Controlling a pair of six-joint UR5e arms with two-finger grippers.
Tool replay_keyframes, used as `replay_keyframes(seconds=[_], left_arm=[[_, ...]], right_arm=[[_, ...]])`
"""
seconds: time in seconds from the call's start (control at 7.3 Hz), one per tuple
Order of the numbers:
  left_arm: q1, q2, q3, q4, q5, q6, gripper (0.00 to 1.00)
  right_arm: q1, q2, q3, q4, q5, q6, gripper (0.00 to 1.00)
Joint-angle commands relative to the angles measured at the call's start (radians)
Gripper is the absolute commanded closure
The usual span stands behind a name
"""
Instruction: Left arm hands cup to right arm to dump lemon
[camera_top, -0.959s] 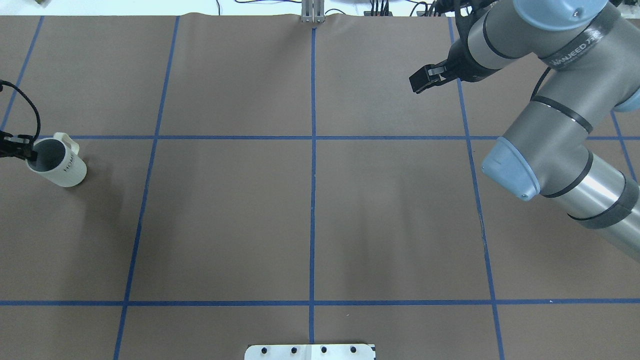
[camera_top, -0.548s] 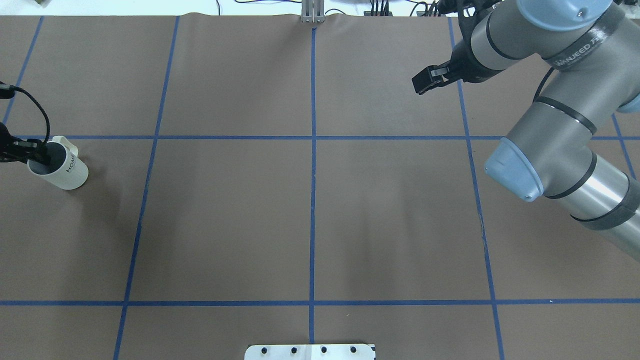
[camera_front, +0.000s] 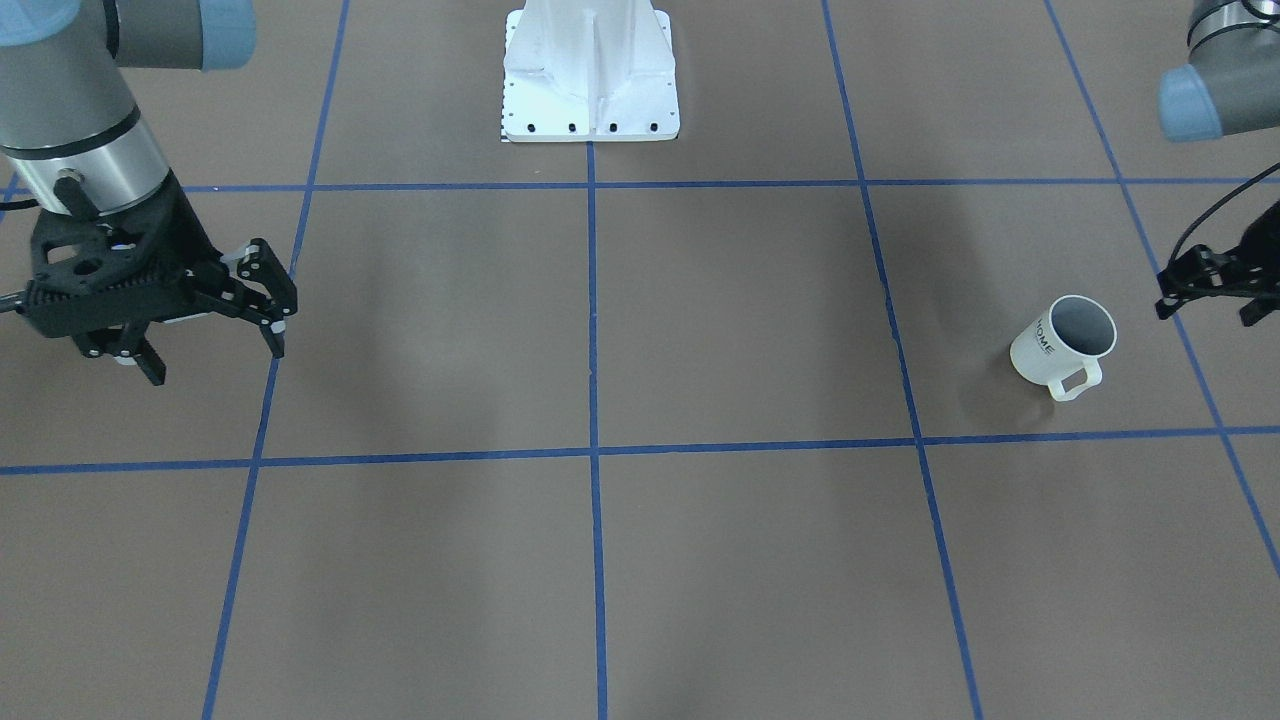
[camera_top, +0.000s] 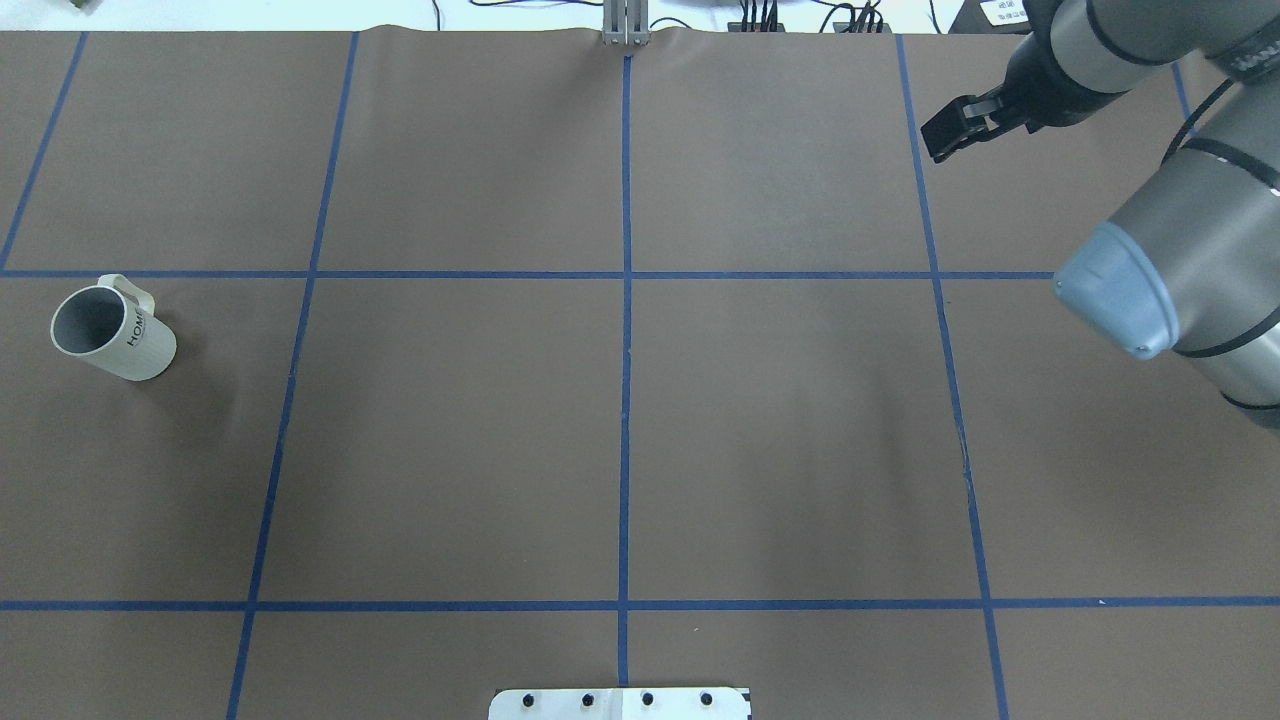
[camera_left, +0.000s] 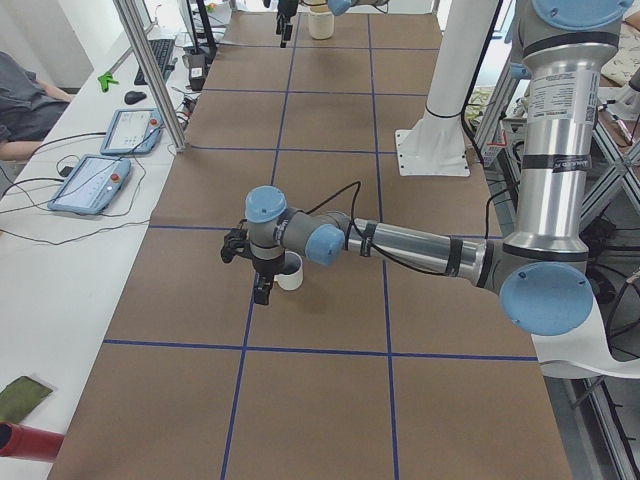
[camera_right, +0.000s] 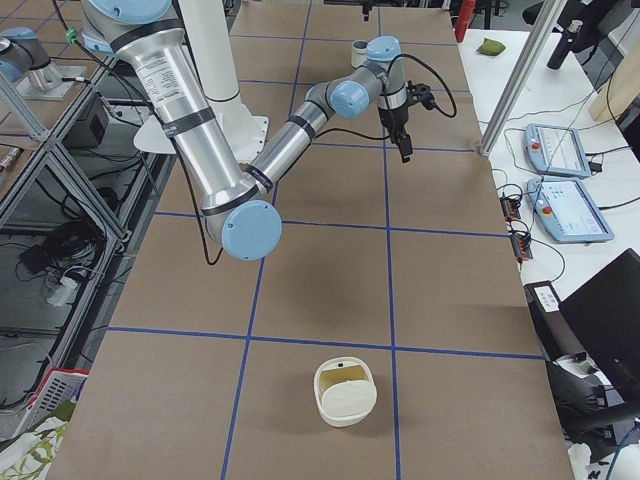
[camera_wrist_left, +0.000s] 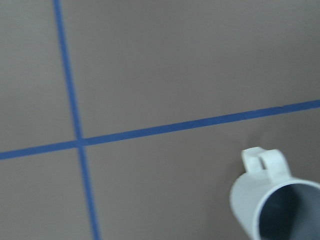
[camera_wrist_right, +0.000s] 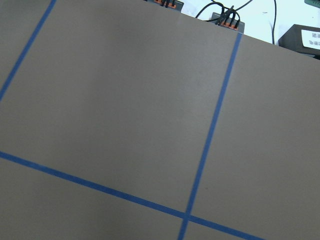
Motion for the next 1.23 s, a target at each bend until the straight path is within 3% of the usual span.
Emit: replay_keyframes(seconds=[0.0,0.14,0.55,0.69,1.1], left_arm=[[-0.148,0.003,0.000,0.144,-0.001,0.223,0.00],[-0.185,0.020,0.003,0.166,-0.002,0.290,0.00],[-0.190,0.067,-0.001,0.162,-0.007,0.299,0.00],[-0.213,0.070,-0.016,0.162,-0.059,0.296,0.00],[-0.225,0.115,-0.017,0.153,-0.181,0.293,0.00]], right_arm=[[0.166,-0.082,-0.012,-0.040,0.186,-0.253,0.00],[0.235,-0.154,-0.015,-0.037,0.259,-0.283,0.00],[0.314,-0.372,-0.020,-0.038,0.267,-0.458,0.00],[0.317,-0.449,-0.049,-0.028,0.270,-0.457,0.00],[0.393,-0.543,-0.092,-0.020,0.271,-0.461,0.00]])
